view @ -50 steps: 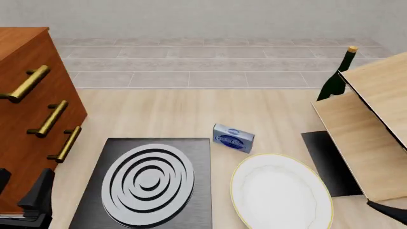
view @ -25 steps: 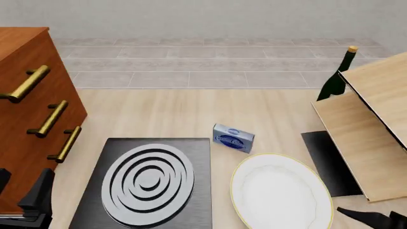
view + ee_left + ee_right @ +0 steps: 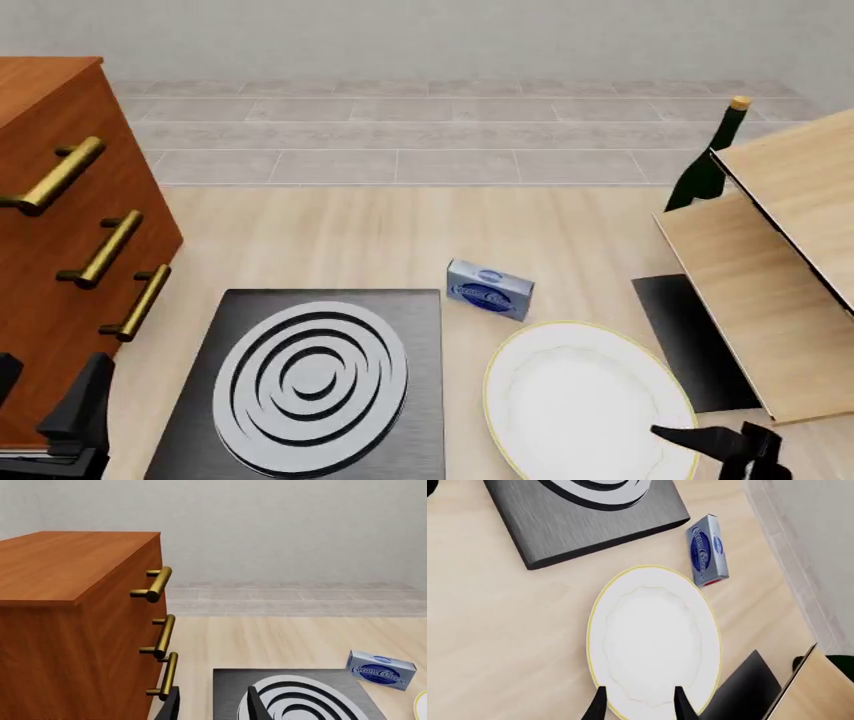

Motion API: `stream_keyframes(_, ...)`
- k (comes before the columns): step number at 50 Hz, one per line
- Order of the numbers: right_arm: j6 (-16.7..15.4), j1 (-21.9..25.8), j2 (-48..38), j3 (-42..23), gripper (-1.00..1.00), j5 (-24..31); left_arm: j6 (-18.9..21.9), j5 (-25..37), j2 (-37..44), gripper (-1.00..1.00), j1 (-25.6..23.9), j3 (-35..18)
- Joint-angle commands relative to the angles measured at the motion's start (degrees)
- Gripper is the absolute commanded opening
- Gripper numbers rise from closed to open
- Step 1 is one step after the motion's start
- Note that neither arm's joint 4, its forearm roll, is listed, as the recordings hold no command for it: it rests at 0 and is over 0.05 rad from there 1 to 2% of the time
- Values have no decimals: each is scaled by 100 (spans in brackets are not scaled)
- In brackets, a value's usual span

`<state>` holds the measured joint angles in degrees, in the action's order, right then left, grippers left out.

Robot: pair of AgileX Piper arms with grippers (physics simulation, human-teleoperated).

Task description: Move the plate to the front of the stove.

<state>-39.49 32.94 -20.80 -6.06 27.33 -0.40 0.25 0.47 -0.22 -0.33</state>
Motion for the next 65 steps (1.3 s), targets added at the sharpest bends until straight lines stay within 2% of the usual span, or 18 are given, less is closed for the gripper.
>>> stream_keyframes(1, 180, 282, -718, 56, 100, -661, -1, 2, 0, 100, 1, -1)
stream_keyframes(12, 350, 549, -1512, 61, 100, -1345, 1, 1, 0, 100, -1, -1)
stream_keyframes(16, 364, 597, -1616, 49, 100, -1433, -2, 2, 2, 100, 1, -1)
stream_keyframes(17, 364, 602, -1638, 54, 100, -1455, -67, -74, 131, 100, 129, 6)
stream_keyframes(25, 457, 766, -2106, 26, 100, -1837, -150, -487, 604, 100, 194, 28)
stream_keyframes(29, 506, 825, -2300, 20, 100, -2000, 17, -304, 275, 100, 168, 15)
stream_keyframes(50, 827, 1140, -3601, -49, 100, -3053, -3, -310, 293, 100, 173, 22)
stream_keyframes(59, 795, 1037, -4018, 64, 100, -3520, -2, -358, 335, 100, 173, 27)
stream_keyframes(65, 890, 1047, -4316, 86, 100, -3783, -1, -282, 273, 100, 172, 13)
